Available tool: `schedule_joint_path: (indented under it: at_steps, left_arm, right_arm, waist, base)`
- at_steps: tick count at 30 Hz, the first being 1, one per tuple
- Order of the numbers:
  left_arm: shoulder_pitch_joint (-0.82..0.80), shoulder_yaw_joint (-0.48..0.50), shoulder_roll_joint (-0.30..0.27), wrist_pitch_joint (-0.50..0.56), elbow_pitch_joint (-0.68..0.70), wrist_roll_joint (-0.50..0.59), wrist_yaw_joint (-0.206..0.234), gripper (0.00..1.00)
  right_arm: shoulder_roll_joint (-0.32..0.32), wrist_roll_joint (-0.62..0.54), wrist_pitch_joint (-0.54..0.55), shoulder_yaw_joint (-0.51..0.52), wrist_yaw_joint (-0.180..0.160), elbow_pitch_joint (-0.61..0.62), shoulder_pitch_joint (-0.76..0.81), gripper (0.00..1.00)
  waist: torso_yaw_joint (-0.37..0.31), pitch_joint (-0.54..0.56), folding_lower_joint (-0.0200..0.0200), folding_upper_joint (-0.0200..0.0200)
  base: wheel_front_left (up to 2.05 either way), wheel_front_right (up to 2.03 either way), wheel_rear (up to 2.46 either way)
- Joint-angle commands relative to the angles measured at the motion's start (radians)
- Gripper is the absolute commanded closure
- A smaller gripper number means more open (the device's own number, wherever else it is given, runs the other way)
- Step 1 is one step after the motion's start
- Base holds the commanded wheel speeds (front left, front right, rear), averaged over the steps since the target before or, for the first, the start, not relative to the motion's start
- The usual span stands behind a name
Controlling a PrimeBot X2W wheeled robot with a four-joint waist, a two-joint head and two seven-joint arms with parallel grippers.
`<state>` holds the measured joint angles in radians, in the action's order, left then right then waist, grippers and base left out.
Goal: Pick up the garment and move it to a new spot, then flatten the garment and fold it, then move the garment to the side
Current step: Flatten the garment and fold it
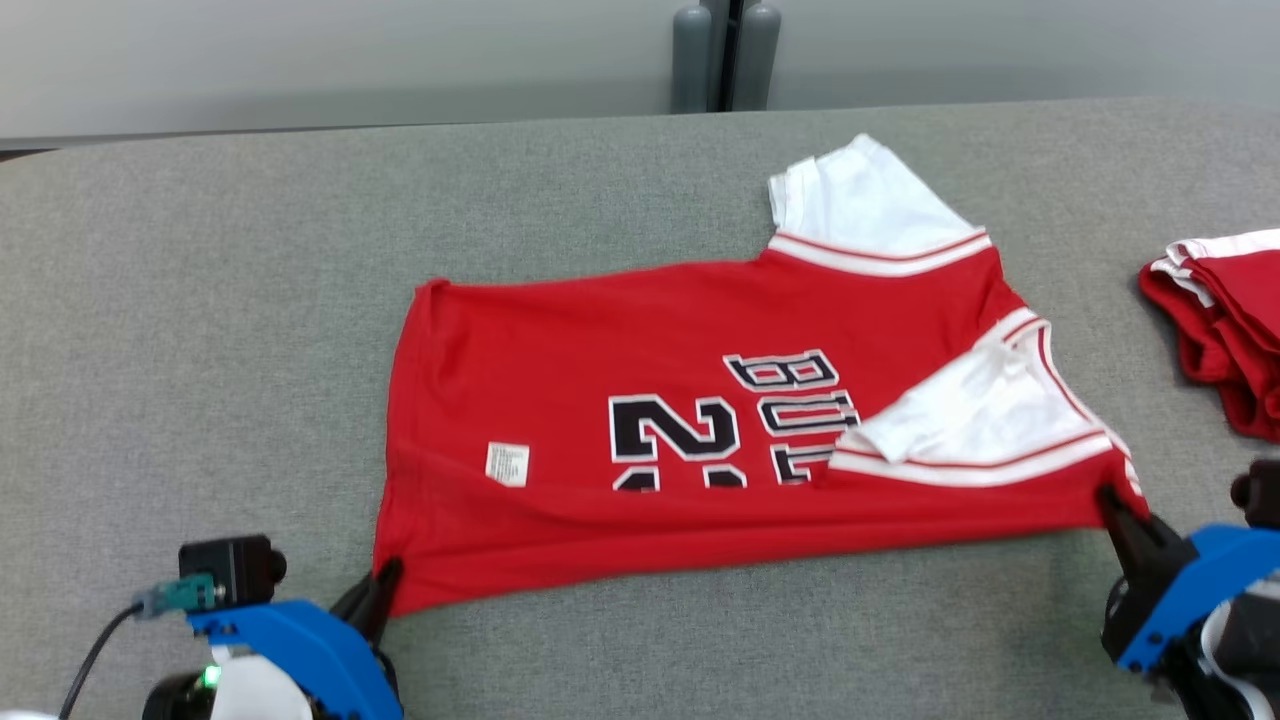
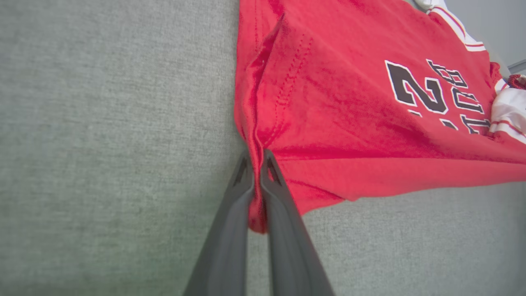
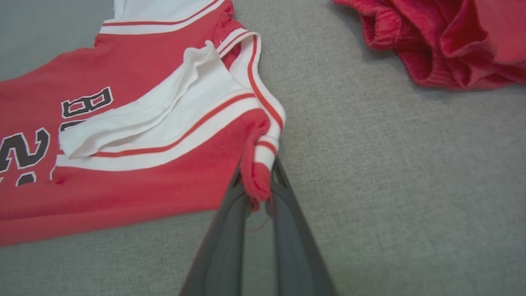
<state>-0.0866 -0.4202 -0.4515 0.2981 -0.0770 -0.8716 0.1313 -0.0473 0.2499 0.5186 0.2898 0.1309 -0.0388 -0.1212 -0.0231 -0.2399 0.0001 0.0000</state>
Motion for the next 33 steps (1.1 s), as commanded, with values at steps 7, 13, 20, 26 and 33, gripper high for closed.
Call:
schedule_joint_path:
  at_steps: [7,13,20,26,33]
  left_arm:
    - [0.112,0.010,-0.013,0.002,0.060,-0.018,0.056,0.00]
    - [0.109,0.013,-0.015,0.007,0.093,-0.024,0.061,0.00]
    - [-0.029,0.034,-0.082,0.100,0.146,-0.021,0.043,0.00]
    - [-0.260,0.044,-0.132,0.250,0.096,-0.036,0.024,0.00]
    - [-0.475,0.024,-0.185,0.443,-0.011,-0.067,-0.028,0.00]
  right_arm:
    - [-0.006,0.072,0.002,0.009,0.000,0.017,0.113,0.00]
    - [-0.005,0.052,-0.006,-0.010,0.000,0.054,0.094,0.00]
    - [-0.038,-0.014,0.107,-0.100,0.000,0.136,-0.066,0.00]
    - [-0.109,0.022,0.221,-0.233,0.000,0.067,-0.313,0.00]
    - [-0.105,0.045,0.217,-0.398,0.000,-0.113,-0.569,0.00]
  waist:
    - [0.001,0.017,-0.0001,0.0000]
    - [0.002,0.027,-0.0001,0.0000]
    - [-0.005,0.021,-0.0001,0.0000]
    - [-0.029,-0.026,-0.0001,0.0000]
    - [-0.084,-0.094,-0.0001,0.0000]
  base:
    - [0.00,0.00,0.00]
    - [0.00,0.00,0.00]
    - [0.00,0.00,0.00]
    - [0.00,0.00,0.00]
    - [0.00,0.00,0.00]
